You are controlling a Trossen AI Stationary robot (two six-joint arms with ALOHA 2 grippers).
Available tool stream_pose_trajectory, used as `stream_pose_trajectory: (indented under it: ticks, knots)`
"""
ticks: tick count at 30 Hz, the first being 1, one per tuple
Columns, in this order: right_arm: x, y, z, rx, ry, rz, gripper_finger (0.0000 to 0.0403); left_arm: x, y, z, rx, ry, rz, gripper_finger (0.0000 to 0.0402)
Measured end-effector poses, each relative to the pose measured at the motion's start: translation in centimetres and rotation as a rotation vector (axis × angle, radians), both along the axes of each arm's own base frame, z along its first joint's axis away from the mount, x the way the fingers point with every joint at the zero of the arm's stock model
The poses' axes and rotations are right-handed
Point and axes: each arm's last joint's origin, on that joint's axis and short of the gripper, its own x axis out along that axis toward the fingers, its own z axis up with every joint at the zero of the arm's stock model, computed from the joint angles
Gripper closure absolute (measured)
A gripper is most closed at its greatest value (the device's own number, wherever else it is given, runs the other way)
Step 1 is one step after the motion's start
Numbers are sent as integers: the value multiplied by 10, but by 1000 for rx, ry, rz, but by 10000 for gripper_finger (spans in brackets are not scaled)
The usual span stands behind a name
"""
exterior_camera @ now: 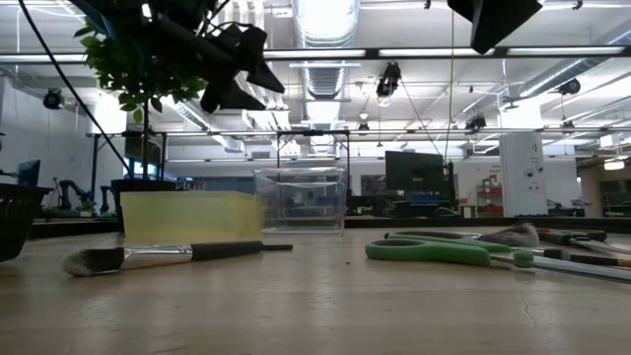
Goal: Pick & Place Paint Supplies
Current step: Put the green scissors into the transparent yellow bin
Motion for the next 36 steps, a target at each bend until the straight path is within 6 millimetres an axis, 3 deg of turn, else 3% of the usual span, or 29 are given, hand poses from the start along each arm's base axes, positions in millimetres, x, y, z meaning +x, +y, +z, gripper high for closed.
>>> stream_pose_trajectory:
  ticks: [3,8,16,28,36]
  knots:
    - [0,0,-1,5,4,-18,62,4,-9,1,-5,-3,-86,69]
    - [-6,0,-15,-15,31,-41,62,13,-38,0,20,15,-435,69]
    - [-8,4,-53,96,-74,-71,62,23,-121,3,300,46,-846,69]
    - [-12,-15,-90,78,-302,-339,62,-1,-220,12,751,101,-730,69]
    - [3,-24,-118,81,-300,-475,62,-14,-241,18,833,113,-574,92]
